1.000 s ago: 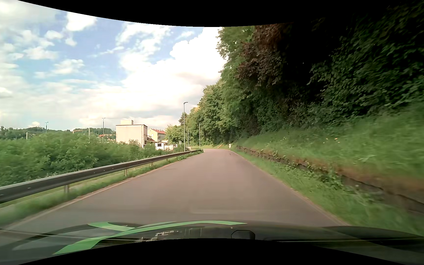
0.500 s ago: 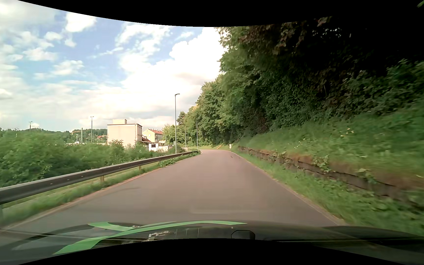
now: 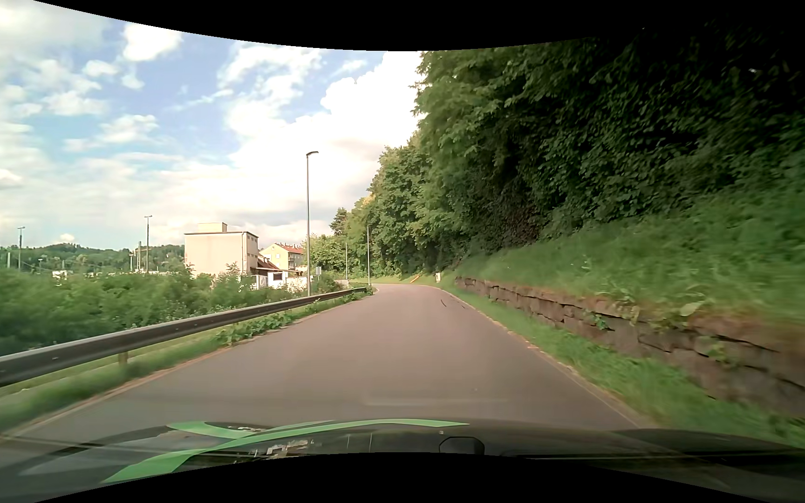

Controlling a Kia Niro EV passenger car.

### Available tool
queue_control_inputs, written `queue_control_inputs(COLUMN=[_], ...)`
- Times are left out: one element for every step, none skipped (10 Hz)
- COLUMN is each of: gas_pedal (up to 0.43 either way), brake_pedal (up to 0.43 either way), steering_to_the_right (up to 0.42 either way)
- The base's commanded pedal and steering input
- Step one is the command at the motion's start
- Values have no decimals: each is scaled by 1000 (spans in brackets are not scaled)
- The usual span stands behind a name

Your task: Follow the waypoints while adhering to traffic rules and regulations

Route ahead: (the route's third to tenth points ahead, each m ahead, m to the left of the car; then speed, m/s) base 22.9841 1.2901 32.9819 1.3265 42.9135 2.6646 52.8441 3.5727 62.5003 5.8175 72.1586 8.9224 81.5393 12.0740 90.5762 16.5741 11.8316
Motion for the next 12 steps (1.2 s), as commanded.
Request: queue_control_inputs(gas_pedal=[0,0,0,0,0,0,0,0,0,0,0,0], brake_pedal=[0,0,0,0,0,0,0,0,0,0,0,0], steering_to_the_right=[-3,-3,-3,-3,-3,-3,-2,-3,-3,-3,-3,-3])
